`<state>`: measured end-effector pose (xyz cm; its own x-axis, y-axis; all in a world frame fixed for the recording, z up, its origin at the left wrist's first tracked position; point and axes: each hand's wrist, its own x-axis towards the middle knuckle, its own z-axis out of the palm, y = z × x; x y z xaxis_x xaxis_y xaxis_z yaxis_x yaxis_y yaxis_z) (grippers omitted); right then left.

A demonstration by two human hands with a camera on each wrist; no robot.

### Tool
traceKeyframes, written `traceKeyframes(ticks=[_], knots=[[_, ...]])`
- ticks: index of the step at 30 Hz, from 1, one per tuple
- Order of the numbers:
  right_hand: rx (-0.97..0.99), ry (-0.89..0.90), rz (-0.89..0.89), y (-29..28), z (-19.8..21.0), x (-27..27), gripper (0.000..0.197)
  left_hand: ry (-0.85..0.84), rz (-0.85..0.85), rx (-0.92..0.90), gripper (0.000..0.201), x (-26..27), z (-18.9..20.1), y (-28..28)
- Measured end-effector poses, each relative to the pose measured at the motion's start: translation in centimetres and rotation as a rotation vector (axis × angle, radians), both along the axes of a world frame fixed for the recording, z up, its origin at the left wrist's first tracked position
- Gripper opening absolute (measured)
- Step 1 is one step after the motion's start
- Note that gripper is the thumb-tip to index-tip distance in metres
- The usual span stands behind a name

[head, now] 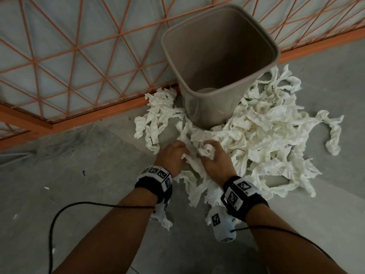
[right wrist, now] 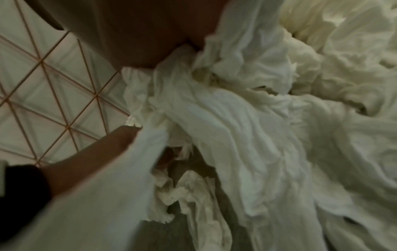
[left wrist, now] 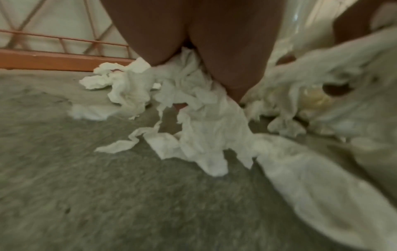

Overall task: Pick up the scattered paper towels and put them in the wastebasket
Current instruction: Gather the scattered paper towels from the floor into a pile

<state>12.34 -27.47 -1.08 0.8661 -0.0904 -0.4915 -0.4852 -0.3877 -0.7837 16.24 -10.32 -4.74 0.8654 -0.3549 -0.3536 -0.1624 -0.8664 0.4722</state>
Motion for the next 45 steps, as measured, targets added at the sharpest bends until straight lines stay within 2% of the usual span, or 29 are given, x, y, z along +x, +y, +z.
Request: traceKeyframes(ticks=[1, 4, 6, 10, 12, 14, 15, 17, 20, 22, 26, 28, 30, 35, 39, 40, 42, 45], knots=[[-0.001, 0.041, 0.01, -0.1, 0.1, 0.1, 0.047, -0.006, 0.01, -0.003, 0.027, -0.2, 0.0, -0.1], [-0.029, 0.185, 0.092, -0.5, 0.6, 0.2, 0.064, -0.067, 0.179, -0.106, 0.03, -1.2, 0.6, 0.4], [-0.081, 0.228, 0.13, -0.6, 0.4, 0.4, 0.058, -0.122, 0.242, -0.175, 0.027, -2.1, 1.5, 0.9], [-0.137, 0.166, 0.16, 0.0, -0.1, 0.8, 0.049, -0.147, 0.314, -0.254, 0.011, -5.2, 3.2, 1.3], [-0.121, 0.111, 0.175, 0.0, 0.0, 1.0, 0.041, -0.127, 0.309, -0.262, 0.009, -7.2, 2.9, 1.1], [-0.123, 0.056, 0.186, -0.4, 0.1, 1.2, 0.031, -0.066, 0.279, -0.246, 0.028, -8.9, 2.2, 0.7], [-0.123, 0.045, 0.187, -0.5, 0.1, 1.1, 0.032, -0.02, 0.256, -0.239, 0.039, -9.5, 1.7, 0.4], [-0.127, 0.042, 0.191, -0.5, -0.4, 1.0, 0.038, 0.066, 0.197, -0.17, 0.047, -10.5, 0.6, -0.3], [-0.24, 0.027, 0.328, 0.3, -1.1, 0.9, 0.047, 0.054, 0.086, -0.003, 0.043, -11.2, -0.6, -0.6], [-0.305, 0.045, 0.48, 1.4, -1.5, 0.7, 0.051, 0.058, 0.122, -0.043, 0.034, -11.4, -0.2, -0.1], [-0.45, 0.068, 0.643, 3.0, -3.1, -0.1, 0.05, -0.174, 0.228, -0.142, 0.023, -12.3, 1.9, 1.9], [-0.478, 0.068, 0.629, 3.4, -3.3, -0.3, 0.043, -0.194, 0.315, -0.141, 0.017, -13.4, 3.1, 3.0], [-0.483, 0.074, 0.597, 3.6, -3.3, -0.3, 0.042, -0.133, 0.369, -0.082, 0.019, -14.9, 3.2, 4.0], [-0.409, 0.055, 0.498, 3.8, -2.5, 0.1, 0.038, 0.084, 0.366, 0.026, 0.048, -19.2, 1.1, 4.8], [-0.33, -0.078, 0.4, 4.0, -1.4, 0.6, 0.027, 0.22, 0.319, 0.057, 0.047, -19.6, 0.5, 5.1], [-0.315, -0.104, 0.393, 4.1, -1.2, 0.8, 0.029, 0.218, 0.331, 0.049, 0.044, -19.2, 0.6, 5.1], [-0.286, -0.161, 0.417, 4.2, -0.8, 1.5, 0.044, 0.194, 0.433, 0.01, 0.044, -17.8, 0.8, 5.3], [-0.305, -0.207, 0.601, 4.6, -0.9, 3.5, 0.076, 0.107, 0.571, -0.048, 0.04, -13.7, 1.6, 5.8]])
